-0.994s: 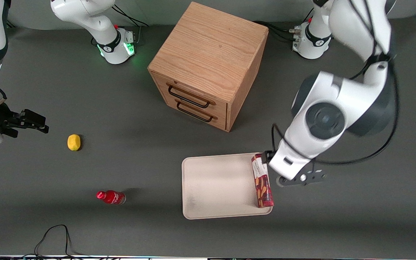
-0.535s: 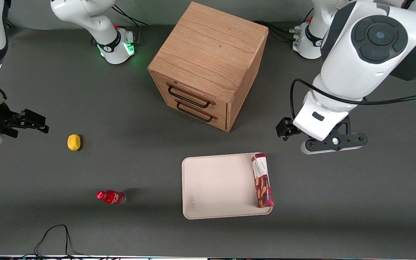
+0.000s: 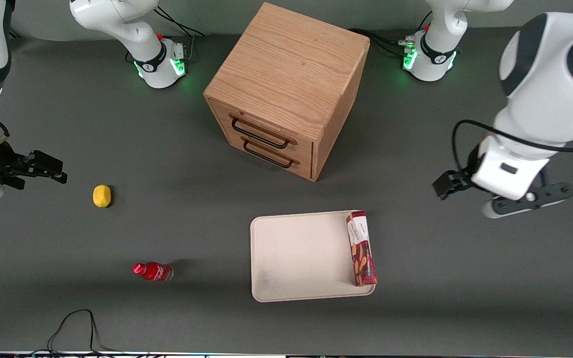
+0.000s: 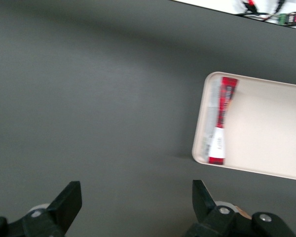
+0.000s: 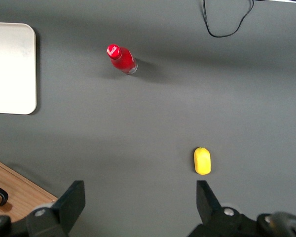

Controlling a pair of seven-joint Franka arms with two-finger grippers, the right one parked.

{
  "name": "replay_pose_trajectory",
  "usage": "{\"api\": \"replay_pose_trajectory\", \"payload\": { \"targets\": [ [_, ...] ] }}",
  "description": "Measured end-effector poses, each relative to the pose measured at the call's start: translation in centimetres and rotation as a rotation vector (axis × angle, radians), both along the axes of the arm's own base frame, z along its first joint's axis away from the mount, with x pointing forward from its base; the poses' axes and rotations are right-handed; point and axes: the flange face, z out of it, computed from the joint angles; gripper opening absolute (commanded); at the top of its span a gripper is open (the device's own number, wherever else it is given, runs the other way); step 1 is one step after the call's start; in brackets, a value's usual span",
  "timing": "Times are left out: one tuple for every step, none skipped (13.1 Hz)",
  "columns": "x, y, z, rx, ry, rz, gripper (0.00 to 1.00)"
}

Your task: Place red cookie box on tray

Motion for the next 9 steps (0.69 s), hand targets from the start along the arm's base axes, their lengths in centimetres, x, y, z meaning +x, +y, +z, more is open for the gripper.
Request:
{"api": "replay_pose_trajectory", "payload": {
  "targets": [
    [-0.6,2.1,0.0,0.004,0.001,-0.022,1.00],
    [-1.2,4.6,0.1,0.004,0.003,-0.039,1.00],
    [-1.9,7.0,0.4,0.001,0.006,-0.061,1.00],
    [-2.4,9.3,0.7,-0.004,0.007,-0.080,1.00],
    [-2.9,11.2,1.1,-0.006,0.004,-0.089,1.00],
    [-3.3,12.9,1.6,-0.007,-0.001,-0.093,1.00],
    [-3.6,14.0,2.0,-0.008,-0.008,-0.094,1.00],
    [-3.8,14.6,2.4,-0.010,-0.014,-0.094,1.00],
    [-3.9,14.8,2.7,-0.011,-0.018,-0.094,1.00]
  ]
}}
